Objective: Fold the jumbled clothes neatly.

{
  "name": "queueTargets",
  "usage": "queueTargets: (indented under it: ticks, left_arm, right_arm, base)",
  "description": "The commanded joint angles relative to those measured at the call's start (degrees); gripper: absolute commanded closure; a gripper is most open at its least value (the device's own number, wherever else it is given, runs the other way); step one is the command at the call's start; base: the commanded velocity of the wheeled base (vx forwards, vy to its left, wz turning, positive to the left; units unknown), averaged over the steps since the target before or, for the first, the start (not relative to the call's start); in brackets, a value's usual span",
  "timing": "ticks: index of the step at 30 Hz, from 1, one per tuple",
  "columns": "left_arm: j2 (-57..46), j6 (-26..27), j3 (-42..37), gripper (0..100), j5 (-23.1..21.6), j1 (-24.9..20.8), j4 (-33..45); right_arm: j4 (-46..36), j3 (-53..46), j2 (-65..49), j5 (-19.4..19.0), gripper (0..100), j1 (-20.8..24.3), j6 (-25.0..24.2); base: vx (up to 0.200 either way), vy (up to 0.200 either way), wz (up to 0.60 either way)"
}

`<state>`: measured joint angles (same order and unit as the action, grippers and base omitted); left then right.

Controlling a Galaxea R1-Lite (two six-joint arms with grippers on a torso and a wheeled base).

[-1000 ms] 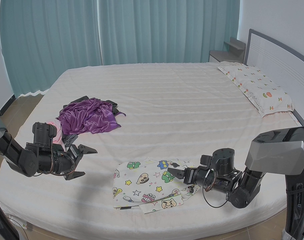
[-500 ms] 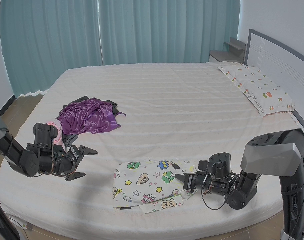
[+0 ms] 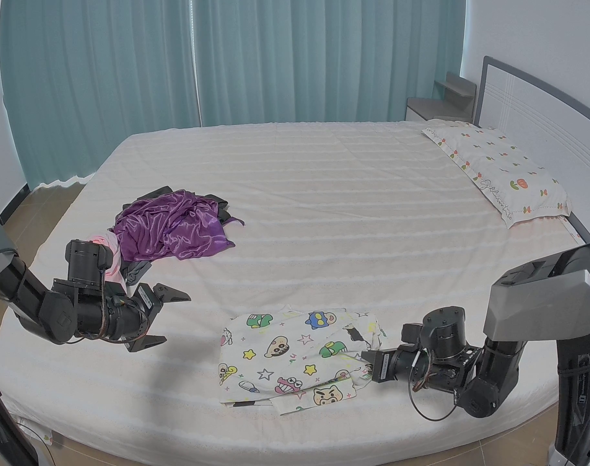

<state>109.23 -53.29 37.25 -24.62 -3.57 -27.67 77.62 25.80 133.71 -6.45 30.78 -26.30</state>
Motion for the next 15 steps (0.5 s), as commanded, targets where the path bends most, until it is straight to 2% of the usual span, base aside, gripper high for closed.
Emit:
queueTargets:
  ticks: [1, 9, 15]
  left_arm:
    - [0.28, 0.02, 0.01, 0, 0.19, -0.21, -0.01]
    - [0.28, 0.02, 0.01, 0, 0.28, -0.3, -0.01]
    - [0.9, 0.02, 0.01, 0, 0.46, -0.3, -0.01]
  right_arm:
    - [2.45, -7.25, -2.13, -0.23, 100, 0.16, -0.34]
    - [6.67, -11.91, 0.59, -0.23, 100, 0.16, -0.6]
    - [6.67, -15.34, 1.21, -0.58, 100, 0.95, -0.34]
  base:
    - [0.0, 0.0, 0.0]
    - [0.0, 0.0, 0.0]
    - [0.0, 0.0, 0.0]
